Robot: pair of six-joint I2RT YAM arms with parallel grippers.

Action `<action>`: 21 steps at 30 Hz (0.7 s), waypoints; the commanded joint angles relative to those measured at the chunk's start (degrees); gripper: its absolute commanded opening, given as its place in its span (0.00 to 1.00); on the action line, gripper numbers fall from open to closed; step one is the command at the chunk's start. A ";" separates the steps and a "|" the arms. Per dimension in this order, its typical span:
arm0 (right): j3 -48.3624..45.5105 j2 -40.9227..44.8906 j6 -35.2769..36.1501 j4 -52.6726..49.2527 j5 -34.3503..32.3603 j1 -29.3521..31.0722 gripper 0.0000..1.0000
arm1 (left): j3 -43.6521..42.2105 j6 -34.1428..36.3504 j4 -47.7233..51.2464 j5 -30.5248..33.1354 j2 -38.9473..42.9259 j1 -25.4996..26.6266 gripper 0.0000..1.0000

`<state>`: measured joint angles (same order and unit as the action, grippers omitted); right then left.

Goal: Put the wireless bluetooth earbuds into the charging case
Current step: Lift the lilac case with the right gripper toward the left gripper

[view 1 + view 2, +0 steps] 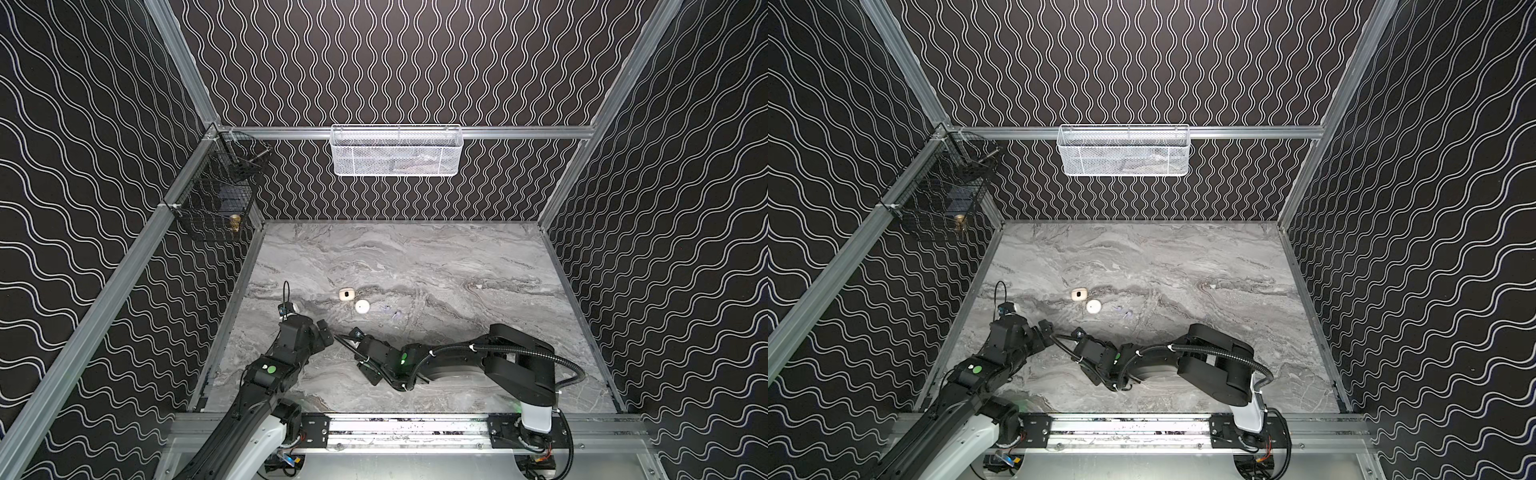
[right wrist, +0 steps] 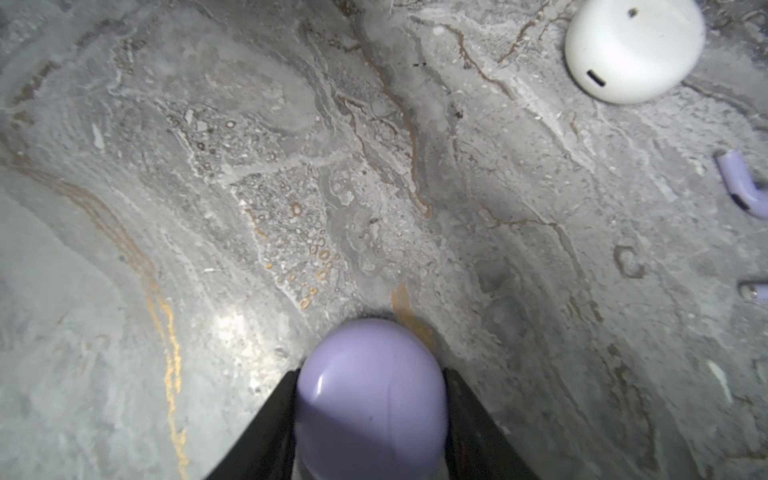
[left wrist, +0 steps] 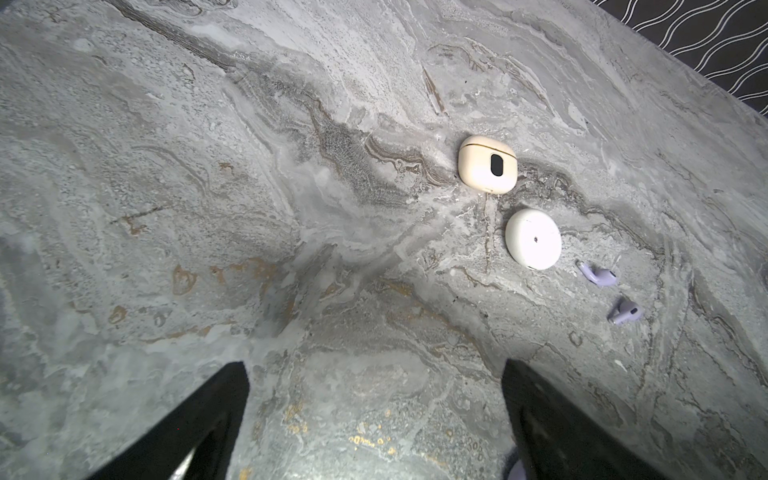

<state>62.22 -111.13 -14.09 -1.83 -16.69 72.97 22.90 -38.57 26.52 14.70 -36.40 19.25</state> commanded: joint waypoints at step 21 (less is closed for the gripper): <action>-31.79 30.82 50.75 64.31 -10.04 -1.60 0.23 | 10.41 11.11 -25.02 -50.08 -4.60 1.35 0.66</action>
<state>30.55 -80.64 27.62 50.63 -26.22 71.48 32.49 -30.02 5.45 -28.73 -41.50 19.94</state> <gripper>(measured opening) 0.481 0.661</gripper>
